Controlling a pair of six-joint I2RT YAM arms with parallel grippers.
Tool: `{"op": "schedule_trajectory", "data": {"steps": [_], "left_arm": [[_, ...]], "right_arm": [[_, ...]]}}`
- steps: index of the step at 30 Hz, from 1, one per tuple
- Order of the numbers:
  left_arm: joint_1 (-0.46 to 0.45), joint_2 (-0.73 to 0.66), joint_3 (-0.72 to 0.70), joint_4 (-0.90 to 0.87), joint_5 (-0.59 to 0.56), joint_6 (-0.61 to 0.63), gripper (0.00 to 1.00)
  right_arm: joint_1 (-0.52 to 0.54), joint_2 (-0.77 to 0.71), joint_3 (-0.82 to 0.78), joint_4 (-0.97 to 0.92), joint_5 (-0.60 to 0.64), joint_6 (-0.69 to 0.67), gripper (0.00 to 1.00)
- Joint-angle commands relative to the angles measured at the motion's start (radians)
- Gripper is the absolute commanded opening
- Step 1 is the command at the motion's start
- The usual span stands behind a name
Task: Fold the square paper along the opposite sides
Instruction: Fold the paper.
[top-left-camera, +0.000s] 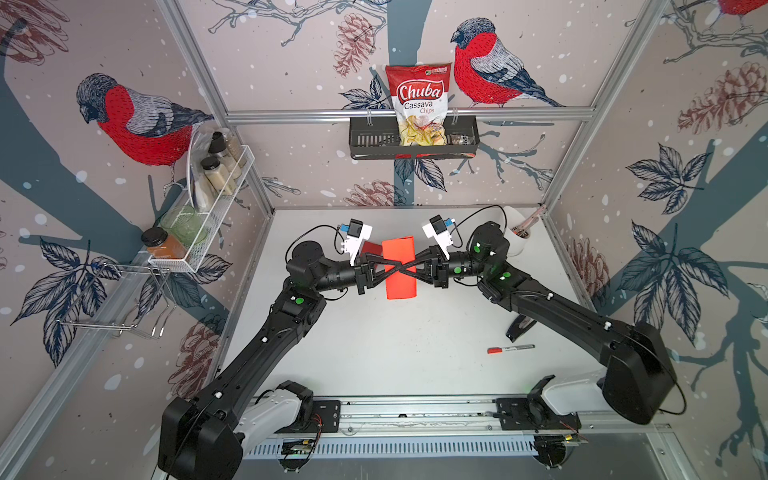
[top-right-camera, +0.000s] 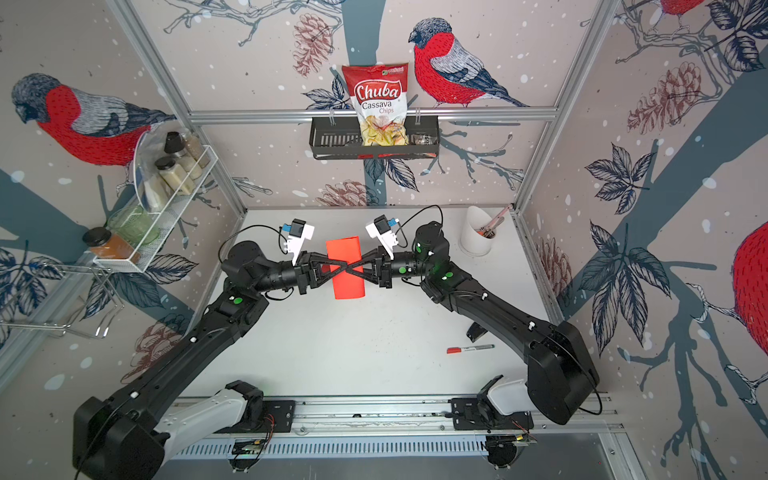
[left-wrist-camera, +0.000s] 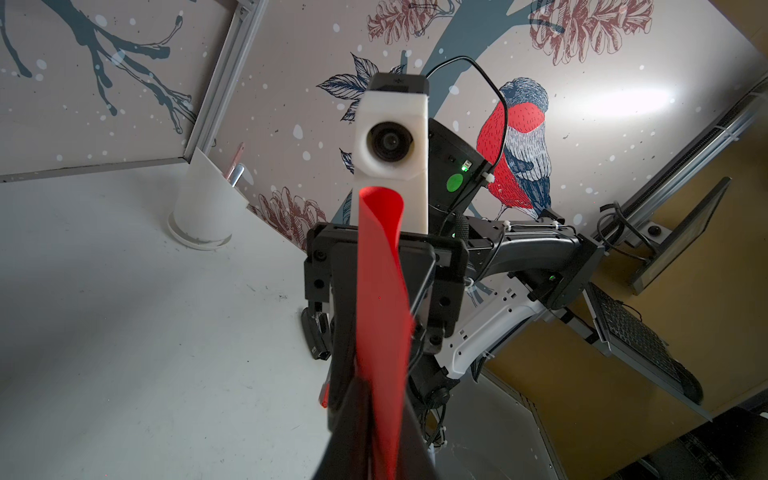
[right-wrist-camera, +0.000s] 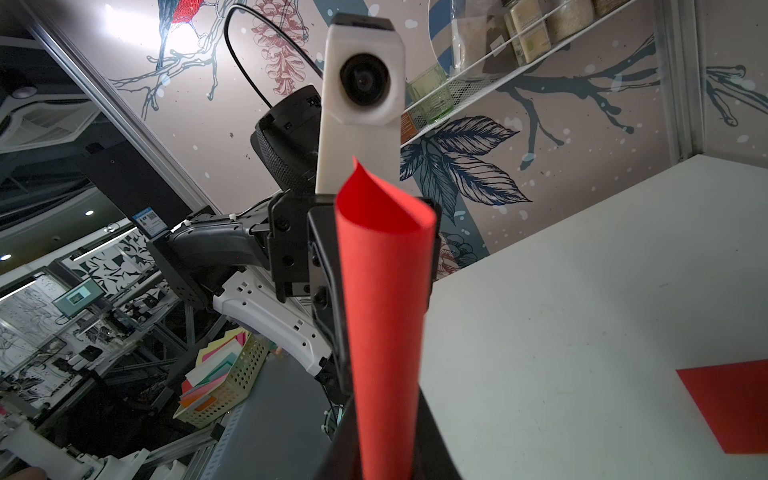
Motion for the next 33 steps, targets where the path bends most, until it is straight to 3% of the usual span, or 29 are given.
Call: {"op": "schedule_trajectory", "data": {"steps": [1, 3, 10, 15, 21, 25, 30, 33], "left_arm": [[-0.002, -0.001, 0.015, 0.046, 0.032, 0.013, 0.04], [-0.003, -0.003, 0.015, 0.049, 0.034, 0.011, 0.0], [-0.002, -0.008, 0.009, 0.055, 0.036, 0.008, 0.0], [-0.003, -0.017, 0.003, 0.056, 0.055, 0.032, 0.0], [-0.007, -0.024, -0.022, 0.126, 0.107, 0.011, 0.0], [-0.02, -0.02, -0.025, 0.13, 0.115, 0.014, 0.0], [-0.024, -0.016, -0.023, 0.112, 0.109, 0.022, 0.0], [-0.024, -0.013, -0.02, 0.089, 0.104, 0.039, 0.0]], "right_arm": [[0.003, 0.005, 0.005, -0.04, 0.023, -0.029, 0.17], [0.002, 0.005, 0.005, -0.042, 0.022, -0.03, 0.17], [0.001, -0.001, 0.008, -0.041, 0.02, -0.03, 0.18], [-0.021, -0.024, -0.007, 0.033, -0.034, 0.032, 0.33], [-0.059, -0.039, -0.085, 0.339, -0.106, 0.265, 0.46], [-0.059, -0.026, -0.069, 0.372, -0.105, 0.302, 0.4], [-0.06, -0.01, -0.057, 0.414, -0.122, 0.343, 0.18], [-0.065, -0.018, -0.062, 0.42, -0.121, 0.351, 0.1]]}}
